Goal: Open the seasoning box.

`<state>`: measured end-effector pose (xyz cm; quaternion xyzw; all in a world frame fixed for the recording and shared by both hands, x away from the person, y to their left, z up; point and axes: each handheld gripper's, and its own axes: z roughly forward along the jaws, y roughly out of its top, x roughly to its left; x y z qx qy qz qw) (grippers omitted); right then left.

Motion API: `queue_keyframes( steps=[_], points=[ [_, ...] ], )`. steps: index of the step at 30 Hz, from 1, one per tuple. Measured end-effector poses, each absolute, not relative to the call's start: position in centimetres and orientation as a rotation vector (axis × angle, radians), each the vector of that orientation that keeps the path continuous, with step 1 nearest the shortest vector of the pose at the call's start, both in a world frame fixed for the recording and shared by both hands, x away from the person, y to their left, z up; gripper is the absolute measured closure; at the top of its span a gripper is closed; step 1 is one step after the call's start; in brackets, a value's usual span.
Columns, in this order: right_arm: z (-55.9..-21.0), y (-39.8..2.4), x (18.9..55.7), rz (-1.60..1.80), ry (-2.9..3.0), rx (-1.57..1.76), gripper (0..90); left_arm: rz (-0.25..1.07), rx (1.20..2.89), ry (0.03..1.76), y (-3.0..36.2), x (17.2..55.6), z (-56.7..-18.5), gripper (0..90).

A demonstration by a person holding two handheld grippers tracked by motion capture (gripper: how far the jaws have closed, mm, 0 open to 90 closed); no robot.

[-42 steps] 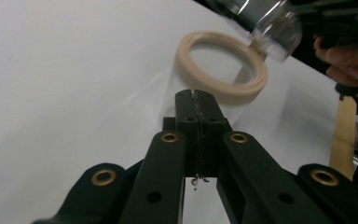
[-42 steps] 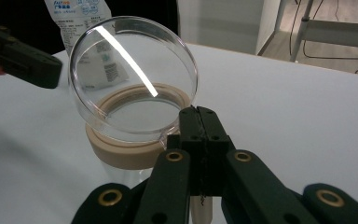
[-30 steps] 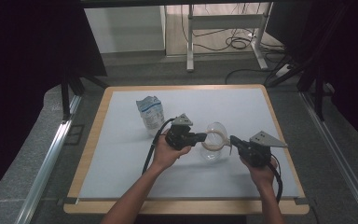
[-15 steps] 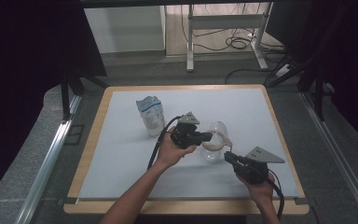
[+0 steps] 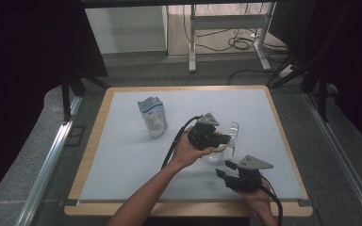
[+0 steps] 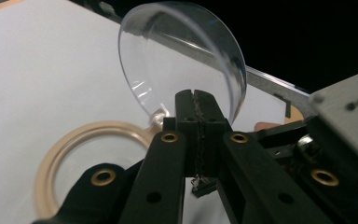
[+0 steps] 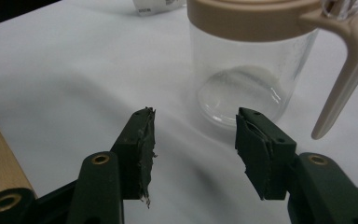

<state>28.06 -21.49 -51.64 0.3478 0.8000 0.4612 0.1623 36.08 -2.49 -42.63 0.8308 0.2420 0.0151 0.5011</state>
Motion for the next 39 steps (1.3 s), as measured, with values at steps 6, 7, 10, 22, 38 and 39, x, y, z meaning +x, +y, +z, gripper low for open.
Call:
queue_keyframes(
  steps=[6,7,10,22,38,39],
  points=[
    [-52.1,-21.4,28.2,1.293,2.294,1.003,47.5,0.051,2.015,0.586,-2.9,36.0,-42.7,86.4],
    [-52.1,-21.4,28.1,1.29,2.294,1.003,47.4,0.061,2.012,0.599,-2.7,36.0,-42.7,82.5],
    [-52.1,-21.3,28.1,1.297,2.294,1.001,47.4,0.074,2.003,0.623,-2.1,36.1,-42.8,66.7],
    [-52.2,-20.8,28.0,1.281,2.284,0.98,47.3,0.109,2.004,0.729,5.5,34.6,-45.1,38.8],
    [-52.5,-19.9,27.9,1.274,2.287,0.952,47.2,0.224,1.942,0.889,14.1,30.9,-48.6,37.0],
    [-52.5,-19.8,27.9,1.28,2.289,0.948,47.2,0.228,1.935,0.9,14.5,30.8,-48.7,36.9]
  ],
)
